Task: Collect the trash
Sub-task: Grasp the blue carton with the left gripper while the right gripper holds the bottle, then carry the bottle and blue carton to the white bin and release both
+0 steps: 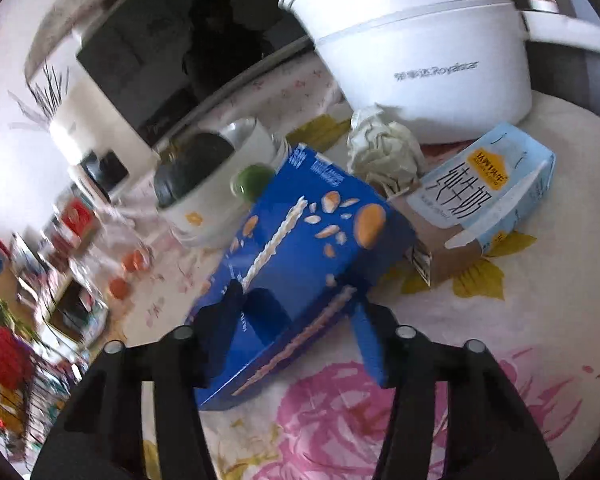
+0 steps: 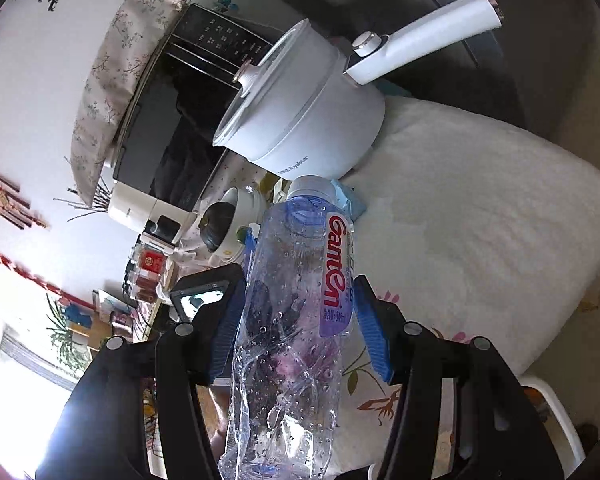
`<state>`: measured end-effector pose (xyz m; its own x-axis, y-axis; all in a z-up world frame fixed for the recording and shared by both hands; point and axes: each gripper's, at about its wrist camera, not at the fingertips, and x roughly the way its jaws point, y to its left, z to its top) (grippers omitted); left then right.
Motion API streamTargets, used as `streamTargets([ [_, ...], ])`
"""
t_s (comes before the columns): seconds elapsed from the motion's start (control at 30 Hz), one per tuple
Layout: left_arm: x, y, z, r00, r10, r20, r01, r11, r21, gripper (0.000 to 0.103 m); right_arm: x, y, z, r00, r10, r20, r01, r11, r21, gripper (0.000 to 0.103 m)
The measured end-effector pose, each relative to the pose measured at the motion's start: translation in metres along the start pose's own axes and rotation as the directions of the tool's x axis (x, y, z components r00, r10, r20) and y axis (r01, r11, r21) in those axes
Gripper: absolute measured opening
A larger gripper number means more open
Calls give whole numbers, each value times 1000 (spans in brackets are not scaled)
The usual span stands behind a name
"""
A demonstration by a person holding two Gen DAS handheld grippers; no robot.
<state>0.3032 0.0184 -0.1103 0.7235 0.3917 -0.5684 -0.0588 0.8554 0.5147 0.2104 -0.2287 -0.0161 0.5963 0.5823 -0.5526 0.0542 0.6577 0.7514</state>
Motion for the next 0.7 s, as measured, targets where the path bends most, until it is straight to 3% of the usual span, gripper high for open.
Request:
streamTargets([
  [0.23, -39, 14, -2, 995, 11, 95, -7, 999, -44, 34, -19, -3, 3, 999, 23, 24, -23, 1000, 2, 53],
  [0.47, -85, 36, 7, 988, -41, 146, 54, 995, -86, 24, -38, 0, 1, 998, 42, 48, -41, 999, -10, 53],
  [0.6, -116, 45, 14, 980, -100, 172, 126, 981, -145, 24, -48, 2, -4, 997, 47, 56, -46, 999, -29, 53],
  [0.7, -134, 55, 14, 968, -184, 171, 219, 952, -216, 24, -55, 3, -8, 997, 49, 59, -47, 998, -41, 53],
])
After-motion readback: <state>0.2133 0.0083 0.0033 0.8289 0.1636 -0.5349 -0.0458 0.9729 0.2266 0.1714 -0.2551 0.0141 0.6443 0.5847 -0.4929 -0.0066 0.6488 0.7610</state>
